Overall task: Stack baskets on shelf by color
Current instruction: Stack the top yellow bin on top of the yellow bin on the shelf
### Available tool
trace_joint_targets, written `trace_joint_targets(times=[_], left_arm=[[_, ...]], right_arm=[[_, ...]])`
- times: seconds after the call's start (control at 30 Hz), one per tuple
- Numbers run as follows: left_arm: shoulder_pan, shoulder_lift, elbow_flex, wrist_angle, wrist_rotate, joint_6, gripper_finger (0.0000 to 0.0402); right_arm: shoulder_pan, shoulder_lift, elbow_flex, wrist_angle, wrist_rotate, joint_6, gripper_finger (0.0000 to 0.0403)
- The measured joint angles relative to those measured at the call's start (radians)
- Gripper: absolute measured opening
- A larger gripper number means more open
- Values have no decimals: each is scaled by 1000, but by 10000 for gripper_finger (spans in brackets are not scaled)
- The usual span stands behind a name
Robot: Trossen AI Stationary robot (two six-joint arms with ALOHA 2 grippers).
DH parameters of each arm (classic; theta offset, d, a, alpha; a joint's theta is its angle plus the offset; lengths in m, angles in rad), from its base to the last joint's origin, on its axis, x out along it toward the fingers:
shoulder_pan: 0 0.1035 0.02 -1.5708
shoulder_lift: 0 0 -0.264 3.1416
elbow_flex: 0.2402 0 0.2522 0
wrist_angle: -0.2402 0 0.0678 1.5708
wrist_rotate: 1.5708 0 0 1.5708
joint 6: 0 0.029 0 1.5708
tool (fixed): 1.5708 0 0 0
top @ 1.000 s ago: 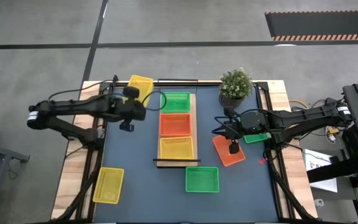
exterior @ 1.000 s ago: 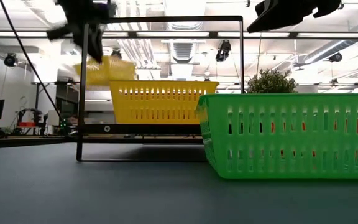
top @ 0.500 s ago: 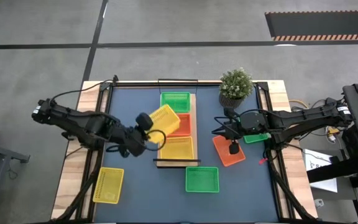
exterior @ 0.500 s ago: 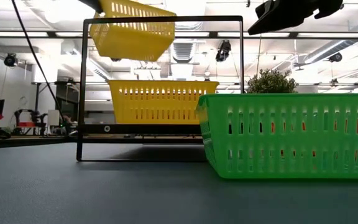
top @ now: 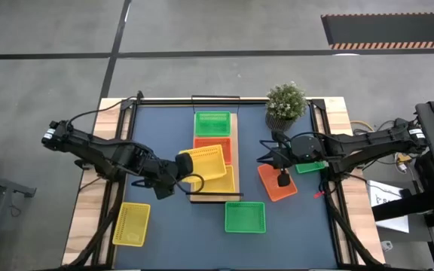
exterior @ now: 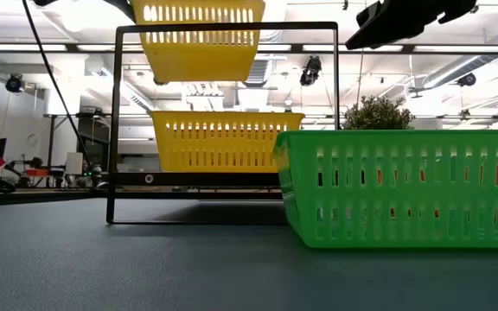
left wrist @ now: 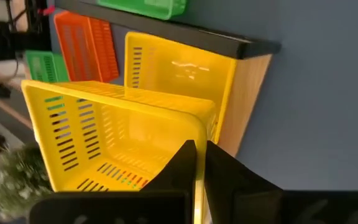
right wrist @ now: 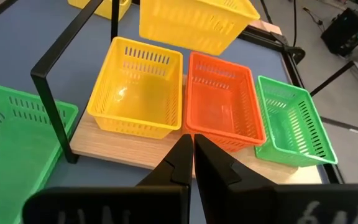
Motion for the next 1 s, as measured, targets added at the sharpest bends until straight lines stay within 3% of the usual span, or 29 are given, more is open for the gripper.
trace_joint_targets(times=[0.27, 0.4, 1.0], left_arm=[[67, 6, -54, 45, 38, 155, 0], [74, 11, -100, 157, 61, 185, 0], [76, 120, -127, 243, 78, 179, 0]], right_arm=[[0, 0, -7, 0, 0, 45, 9], [2, 0, -8, 0, 0, 49, 9], [3, 0, -21, 0, -26, 51, 9]])
